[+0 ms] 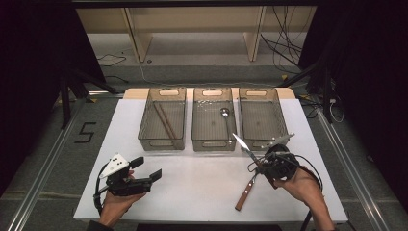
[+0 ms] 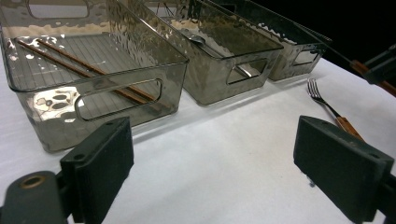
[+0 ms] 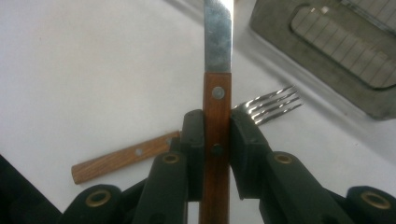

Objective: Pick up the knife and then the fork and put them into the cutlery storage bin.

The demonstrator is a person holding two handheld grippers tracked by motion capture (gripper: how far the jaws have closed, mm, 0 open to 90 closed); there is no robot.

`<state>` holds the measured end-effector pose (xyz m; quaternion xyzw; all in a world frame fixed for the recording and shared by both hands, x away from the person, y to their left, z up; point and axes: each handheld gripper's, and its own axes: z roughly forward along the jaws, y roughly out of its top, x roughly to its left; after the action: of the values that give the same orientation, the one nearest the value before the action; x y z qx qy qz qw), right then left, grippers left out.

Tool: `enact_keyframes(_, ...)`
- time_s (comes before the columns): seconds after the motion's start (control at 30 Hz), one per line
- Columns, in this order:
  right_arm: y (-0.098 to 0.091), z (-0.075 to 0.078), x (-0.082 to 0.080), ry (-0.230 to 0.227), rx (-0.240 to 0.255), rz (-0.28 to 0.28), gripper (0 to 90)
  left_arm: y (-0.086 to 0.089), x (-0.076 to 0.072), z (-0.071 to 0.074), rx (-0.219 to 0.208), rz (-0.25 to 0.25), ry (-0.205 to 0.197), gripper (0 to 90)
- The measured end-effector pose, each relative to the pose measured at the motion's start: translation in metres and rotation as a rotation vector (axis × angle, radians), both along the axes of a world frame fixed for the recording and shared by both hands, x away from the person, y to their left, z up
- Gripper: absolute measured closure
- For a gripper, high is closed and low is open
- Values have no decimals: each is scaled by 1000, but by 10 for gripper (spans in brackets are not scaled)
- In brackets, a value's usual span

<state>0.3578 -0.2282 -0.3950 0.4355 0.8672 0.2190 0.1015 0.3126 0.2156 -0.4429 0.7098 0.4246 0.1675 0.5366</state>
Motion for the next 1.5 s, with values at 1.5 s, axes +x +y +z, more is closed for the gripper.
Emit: enact_keyframes(1.5,-20,46,81,-140,94,-175,771,1,1,0,-3,5,-1,116)
